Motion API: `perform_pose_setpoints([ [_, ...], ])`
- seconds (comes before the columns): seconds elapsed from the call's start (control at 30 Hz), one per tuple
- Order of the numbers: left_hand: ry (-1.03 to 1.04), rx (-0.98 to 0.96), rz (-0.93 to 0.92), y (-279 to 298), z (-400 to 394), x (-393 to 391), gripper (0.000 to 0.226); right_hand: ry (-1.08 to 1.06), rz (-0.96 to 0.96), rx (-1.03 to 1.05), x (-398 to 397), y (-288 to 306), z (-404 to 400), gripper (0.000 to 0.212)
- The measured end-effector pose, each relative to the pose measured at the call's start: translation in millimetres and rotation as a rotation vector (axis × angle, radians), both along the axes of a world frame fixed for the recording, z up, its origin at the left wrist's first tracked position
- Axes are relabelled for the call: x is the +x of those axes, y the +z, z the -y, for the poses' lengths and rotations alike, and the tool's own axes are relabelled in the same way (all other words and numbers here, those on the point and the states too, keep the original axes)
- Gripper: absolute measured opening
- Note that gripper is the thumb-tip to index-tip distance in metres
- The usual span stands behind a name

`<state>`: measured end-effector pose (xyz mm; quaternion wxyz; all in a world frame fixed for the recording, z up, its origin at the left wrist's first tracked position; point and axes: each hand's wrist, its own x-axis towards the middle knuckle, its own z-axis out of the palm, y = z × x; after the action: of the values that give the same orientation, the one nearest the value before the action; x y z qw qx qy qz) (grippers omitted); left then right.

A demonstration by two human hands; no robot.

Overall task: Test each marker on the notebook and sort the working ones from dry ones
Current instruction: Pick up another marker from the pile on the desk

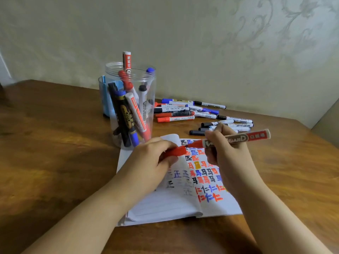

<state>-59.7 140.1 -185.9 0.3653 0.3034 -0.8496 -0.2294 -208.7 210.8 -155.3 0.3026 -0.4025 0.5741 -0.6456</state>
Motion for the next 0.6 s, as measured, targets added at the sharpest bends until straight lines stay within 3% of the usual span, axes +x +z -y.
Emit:
perform_pose_setpoints([
  [0.4, -0.115, -0.005, 0.03, 5, -17, -1, 0.024, 0.06, -0.112, 0.022, 3, -15, -7, 0.03],
  [0.6, -0.102, 0.057, 0.016, 3, -20, -2, 0.027, 0.11, 0.087, -0.02, 8, -23, -4, 0.042],
])
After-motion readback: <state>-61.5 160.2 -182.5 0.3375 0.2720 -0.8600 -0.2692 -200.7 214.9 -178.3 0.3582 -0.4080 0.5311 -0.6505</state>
